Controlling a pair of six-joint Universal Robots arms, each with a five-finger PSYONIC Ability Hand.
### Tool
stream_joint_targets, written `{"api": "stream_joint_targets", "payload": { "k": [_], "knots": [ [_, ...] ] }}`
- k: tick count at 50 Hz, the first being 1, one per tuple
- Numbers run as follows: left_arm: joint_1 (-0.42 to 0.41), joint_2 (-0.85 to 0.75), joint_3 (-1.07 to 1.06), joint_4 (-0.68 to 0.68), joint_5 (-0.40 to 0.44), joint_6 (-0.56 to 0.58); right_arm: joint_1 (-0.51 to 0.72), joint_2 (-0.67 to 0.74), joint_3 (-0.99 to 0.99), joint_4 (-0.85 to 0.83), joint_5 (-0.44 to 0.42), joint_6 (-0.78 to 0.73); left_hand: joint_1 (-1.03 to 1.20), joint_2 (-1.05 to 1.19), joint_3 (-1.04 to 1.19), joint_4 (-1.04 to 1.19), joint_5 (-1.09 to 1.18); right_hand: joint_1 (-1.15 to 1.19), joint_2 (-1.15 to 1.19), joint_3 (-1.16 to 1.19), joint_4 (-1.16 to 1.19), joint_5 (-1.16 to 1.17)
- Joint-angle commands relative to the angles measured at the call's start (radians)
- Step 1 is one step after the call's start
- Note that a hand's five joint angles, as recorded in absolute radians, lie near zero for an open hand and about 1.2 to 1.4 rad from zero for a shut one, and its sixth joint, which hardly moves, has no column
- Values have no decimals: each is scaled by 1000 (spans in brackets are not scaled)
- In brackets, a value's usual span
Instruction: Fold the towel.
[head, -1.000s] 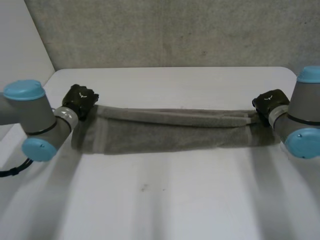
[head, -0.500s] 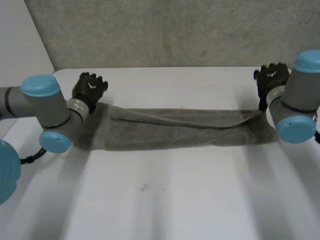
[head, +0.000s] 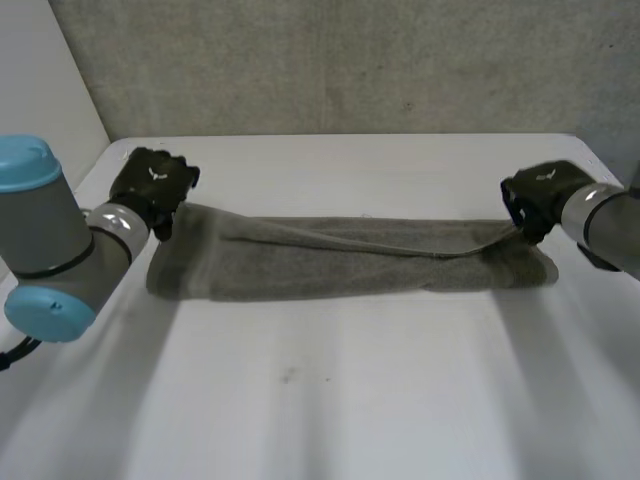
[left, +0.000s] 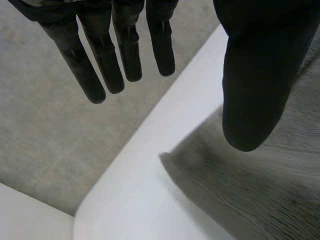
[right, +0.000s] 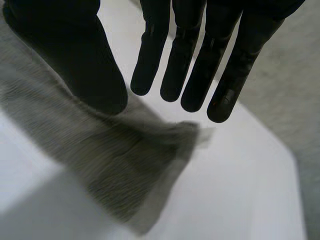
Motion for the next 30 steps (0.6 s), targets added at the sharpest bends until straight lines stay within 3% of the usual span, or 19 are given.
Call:
{"api": "stream_joint_targets", "payload": {
  "k": [1,12,13,14,15,16,23,30],
  "knots": [
    [-1,-6,-63,5,4,2,0,135,-25,17,-32,-1,95,93,93,92,93,387,246,241,240,272],
    [7,-10,-83,11,4,0,1,347,-218,16,-21,9,77,76,76,75,75,317,176,171,170,203],
    [8,-10,-85,11,4,0,1,358,-235,16,-19,12,77,75,76,75,75,87,-54,-59,-60,-27],
    [8,-10,-85,11,4,0,1,358,-236,16,-19,13,77,75,76,75,75,85,-56,-61,-62,-30],
    [11,-8,-86,11,4,0,3,356,-248,8,-22,19,77,75,76,75,75,-398,-539,-544,-545,-512],
    [11,-8,-86,11,4,0,3,344,-252,0,-21,34,77,75,76,75,75,-657,-798,-803,-804,-771],
    [15,-2,-86,12,4,0,3,229,-198,-72,-24,146,77,75,76,75,75,-657,-798,-803,-804,-771],
    [15,1,-89,11,2,0,-2,152,-90,-153,-30,137,77,75,76,75,75,-657,-798,-803,-804,-771]
  ]
}}
